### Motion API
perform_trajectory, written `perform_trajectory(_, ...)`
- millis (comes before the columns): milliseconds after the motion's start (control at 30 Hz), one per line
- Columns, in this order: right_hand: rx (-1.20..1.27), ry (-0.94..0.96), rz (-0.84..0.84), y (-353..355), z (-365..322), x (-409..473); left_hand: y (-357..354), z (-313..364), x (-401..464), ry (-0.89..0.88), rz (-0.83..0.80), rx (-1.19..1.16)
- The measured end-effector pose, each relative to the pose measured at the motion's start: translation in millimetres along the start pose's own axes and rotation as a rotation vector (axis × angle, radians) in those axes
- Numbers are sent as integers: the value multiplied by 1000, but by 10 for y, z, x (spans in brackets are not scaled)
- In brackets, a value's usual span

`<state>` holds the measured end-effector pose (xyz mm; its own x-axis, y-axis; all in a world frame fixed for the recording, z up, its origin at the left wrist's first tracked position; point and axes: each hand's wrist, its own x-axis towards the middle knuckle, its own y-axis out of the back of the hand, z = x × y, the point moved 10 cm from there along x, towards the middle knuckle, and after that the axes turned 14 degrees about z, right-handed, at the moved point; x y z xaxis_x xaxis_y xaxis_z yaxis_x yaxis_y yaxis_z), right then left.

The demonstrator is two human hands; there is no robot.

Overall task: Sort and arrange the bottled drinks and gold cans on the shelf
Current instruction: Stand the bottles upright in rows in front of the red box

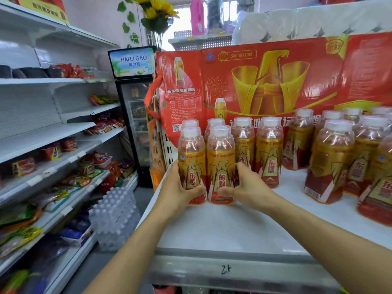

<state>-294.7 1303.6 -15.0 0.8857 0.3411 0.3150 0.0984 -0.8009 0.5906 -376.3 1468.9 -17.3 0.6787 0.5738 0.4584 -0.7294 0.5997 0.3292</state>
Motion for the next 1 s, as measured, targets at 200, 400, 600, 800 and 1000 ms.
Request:
perform_trajectory(200, -3, -19, 9, -43, -5, 9, -8, 4, 37, -16, -26, -3)
perform_trajectory(400, -3, -37, -8, -52, -31, -74, 16, 68, -20, -3, -46, 5)
perform_trajectory(600, -200, 196, 207, 336, -208, -366, 259, 455, -366, -187, 187, 207)
perform_trajectory(800, -222, 312, 410, 888, -34, -553, -230, 944, -659, -381, 99, 128)
perform_trajectory(1000, -168, 339, 750, 1874, 325, -746, -1104, 1211, -785, -281, -147, 37)
